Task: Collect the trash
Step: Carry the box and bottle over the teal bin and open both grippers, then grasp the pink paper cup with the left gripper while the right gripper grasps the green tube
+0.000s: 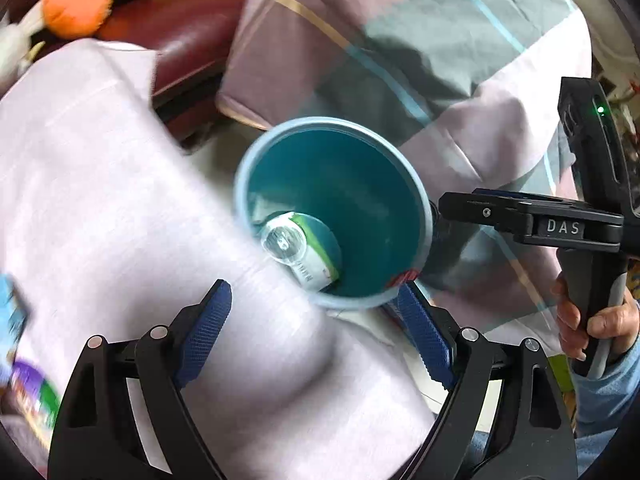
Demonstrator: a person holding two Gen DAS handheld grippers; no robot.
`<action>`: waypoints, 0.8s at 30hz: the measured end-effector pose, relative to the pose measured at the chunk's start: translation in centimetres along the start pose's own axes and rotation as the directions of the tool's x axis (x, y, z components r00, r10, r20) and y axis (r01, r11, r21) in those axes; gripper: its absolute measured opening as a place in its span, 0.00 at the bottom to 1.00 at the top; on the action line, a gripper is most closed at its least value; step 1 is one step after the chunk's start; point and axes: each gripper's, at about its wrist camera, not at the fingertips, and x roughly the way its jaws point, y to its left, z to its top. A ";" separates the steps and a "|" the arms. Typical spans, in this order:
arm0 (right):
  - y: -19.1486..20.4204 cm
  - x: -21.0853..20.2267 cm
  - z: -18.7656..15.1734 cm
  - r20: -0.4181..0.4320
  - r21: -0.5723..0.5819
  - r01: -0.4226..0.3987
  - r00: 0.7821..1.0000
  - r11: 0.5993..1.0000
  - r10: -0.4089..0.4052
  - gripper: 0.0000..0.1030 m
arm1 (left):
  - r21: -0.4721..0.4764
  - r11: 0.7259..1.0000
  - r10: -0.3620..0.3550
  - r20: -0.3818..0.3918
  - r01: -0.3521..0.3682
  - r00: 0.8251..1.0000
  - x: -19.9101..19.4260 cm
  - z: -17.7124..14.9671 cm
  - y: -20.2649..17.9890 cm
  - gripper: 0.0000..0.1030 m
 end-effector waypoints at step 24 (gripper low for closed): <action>20.8 -2.5 -7.1 -0.073 -0.330 -0.069 0.996 0.941 0.047 0.79 | -0.463 0.886 0.113 0.182 -0.016 0.977 -16.5 -18.6 13.7 0.84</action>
